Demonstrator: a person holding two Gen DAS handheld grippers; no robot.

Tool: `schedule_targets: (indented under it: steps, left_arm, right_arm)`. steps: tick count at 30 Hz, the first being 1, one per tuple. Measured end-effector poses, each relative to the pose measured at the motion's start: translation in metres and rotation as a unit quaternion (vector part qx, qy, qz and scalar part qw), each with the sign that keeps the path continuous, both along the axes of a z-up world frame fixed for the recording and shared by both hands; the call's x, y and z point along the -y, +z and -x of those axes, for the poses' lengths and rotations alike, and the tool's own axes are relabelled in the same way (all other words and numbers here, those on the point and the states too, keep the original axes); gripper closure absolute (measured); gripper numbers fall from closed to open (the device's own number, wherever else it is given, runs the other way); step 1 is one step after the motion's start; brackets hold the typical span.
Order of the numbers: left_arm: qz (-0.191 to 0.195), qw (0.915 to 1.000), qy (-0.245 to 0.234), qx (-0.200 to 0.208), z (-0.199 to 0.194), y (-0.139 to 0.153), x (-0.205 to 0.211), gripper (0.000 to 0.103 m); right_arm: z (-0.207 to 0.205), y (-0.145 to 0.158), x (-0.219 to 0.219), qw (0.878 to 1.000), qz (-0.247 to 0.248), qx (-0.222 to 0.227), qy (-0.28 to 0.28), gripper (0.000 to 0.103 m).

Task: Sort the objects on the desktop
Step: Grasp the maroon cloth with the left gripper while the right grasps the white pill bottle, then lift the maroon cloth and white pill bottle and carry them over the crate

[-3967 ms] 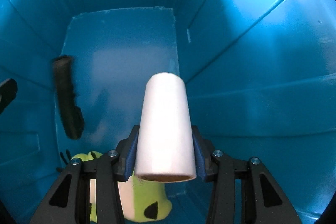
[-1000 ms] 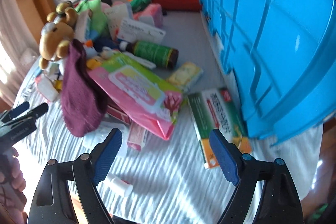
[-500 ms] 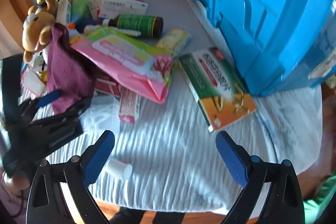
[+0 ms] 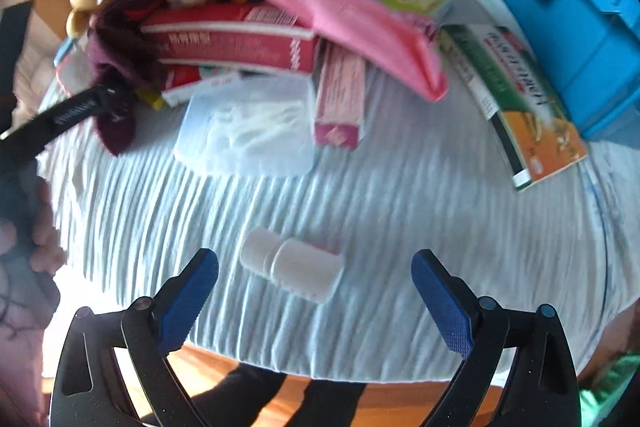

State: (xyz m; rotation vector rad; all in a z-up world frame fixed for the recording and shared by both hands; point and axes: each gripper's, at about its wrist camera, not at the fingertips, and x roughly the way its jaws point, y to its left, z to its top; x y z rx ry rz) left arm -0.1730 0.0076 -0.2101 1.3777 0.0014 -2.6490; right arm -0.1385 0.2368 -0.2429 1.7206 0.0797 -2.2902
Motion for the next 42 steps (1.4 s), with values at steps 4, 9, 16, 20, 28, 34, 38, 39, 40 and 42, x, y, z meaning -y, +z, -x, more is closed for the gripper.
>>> schedule_targets:
  steps: [4, 9, 16, 20, 28, 34, 38, 39, 40, 42]
  left_arm:
    - [-0.004, 1.0000, -0.007, 0.005, -0.008, -0.002, 0.006, 0.066]
    - [-0.028, 0.9994, -0.004, 0.017, 0.004, -0.006, 0.006, 0.065]
    - [0.004, 0.9991, -0.027, -0.033, -0.013, 0.028, 0.002, 0.073]
    - [0.017, 0.9967, -0.013, -0.078, -0.026, 0.063, 0.011, 0.073]
    - [0.030, 0.9822, 0.003, -0.185, -0.036, 0.147, 0.018, 0.073]
    - [0.016, 0.9681, -0.018, -0.249, -0.046, 0.199, 0.010, 0.073]
    - [0.007, 0.9601, -0.030, -0.278, -0.040, 0.226, -0.016, 0.073]
    - [0.010, 0.9583, -0.036, -0.283, -0.037, 0.232, -0.025, 0.073]
    - [0.014, 0.9561, -0.041, -0.290, -0.035, 0.239, -0.036, 0.073]
    - [0.020, 0.9493, -0.053, -0.309, -0.030, 0.252, -0.063, 0.073]
  right_arm:
    - [-0.003, -0.009, 0.002, 1.000, -0.005, 0.006, -0.015, 0.009]
    - [-0.002, -0.005, 0.006, 0.998, -0.044, -0.026, -0.020, 0.047]
    - [0.000, 0.022, -0.003, 0.997, -0.017, -0.064, -0.029, 0.048]
    - [0.004, 0.057, -0.003, 0.993, -0.004, -0.113, -0.026, 0.048]
    - [0.028, 0.153, 0.025, 0.974, 0.017, -0.224, -0.011, 0.048]
    - [0.026, 0.218, 0.026, 0.951, 0.011, -0.307, -0.026, 0.048]
    - [0.029, 0.256, 0.004, 0.935, 0.018, -0.352, -0.041, 0.048]
    - [0.032, 0.267, -0.006, 0.930, 0.021, -0.363, -0.046, 0.048]
    - [0.034, 0.275, -0.015, 0.927, 0.024, -0.371, -0.051, 0.048]
    - [0.037, 0.293, -0.041, 0.918, 0.023, -0.392, -0.063, 0.048]
